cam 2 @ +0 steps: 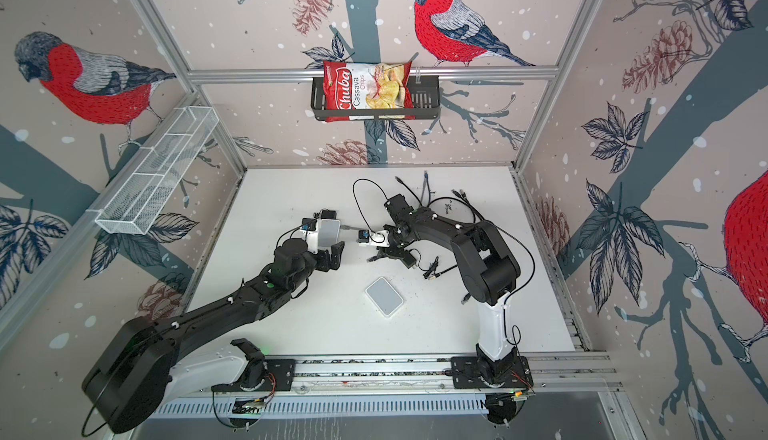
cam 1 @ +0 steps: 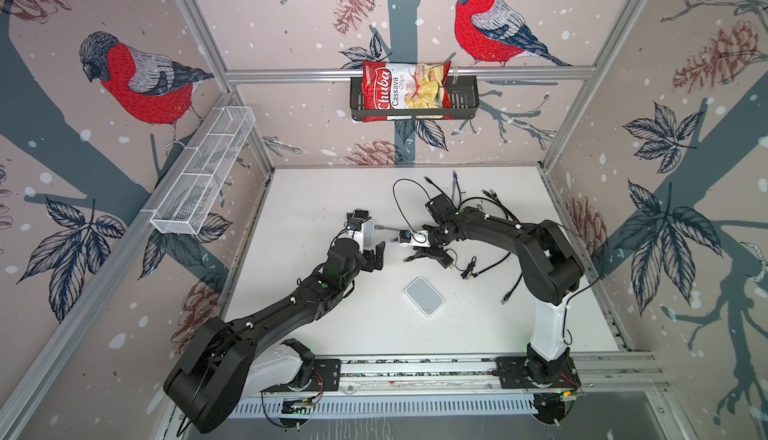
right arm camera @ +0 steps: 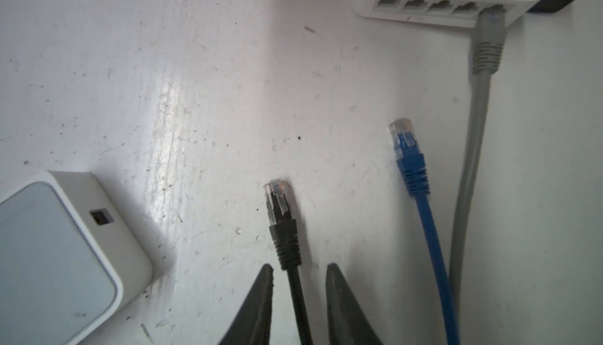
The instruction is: Insert the plug into the switch port
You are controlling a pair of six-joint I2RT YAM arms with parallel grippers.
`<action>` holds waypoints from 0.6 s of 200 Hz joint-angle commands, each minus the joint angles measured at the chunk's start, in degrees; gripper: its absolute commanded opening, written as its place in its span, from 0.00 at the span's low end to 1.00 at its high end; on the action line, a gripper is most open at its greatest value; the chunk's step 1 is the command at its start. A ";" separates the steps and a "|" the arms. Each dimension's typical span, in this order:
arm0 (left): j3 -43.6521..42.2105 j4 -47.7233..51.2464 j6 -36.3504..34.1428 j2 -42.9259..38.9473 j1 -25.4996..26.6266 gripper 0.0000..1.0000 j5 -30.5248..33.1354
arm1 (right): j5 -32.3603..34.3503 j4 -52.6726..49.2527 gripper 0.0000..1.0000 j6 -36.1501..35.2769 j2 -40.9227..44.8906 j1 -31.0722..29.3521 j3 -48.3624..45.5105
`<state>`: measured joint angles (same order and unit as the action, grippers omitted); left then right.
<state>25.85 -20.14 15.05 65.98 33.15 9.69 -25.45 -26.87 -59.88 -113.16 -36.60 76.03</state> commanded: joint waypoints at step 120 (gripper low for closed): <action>-2.38 1.17 1.30 -2.79 -3.67 0.97 2.31 | -0.36 -2.85 0.12 -0.78 -5.40 -1.02 2.90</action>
<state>23.62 -18.90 16.27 62.83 29.89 10.76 -25.85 -28.71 -60.12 -118.04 -37.43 78.74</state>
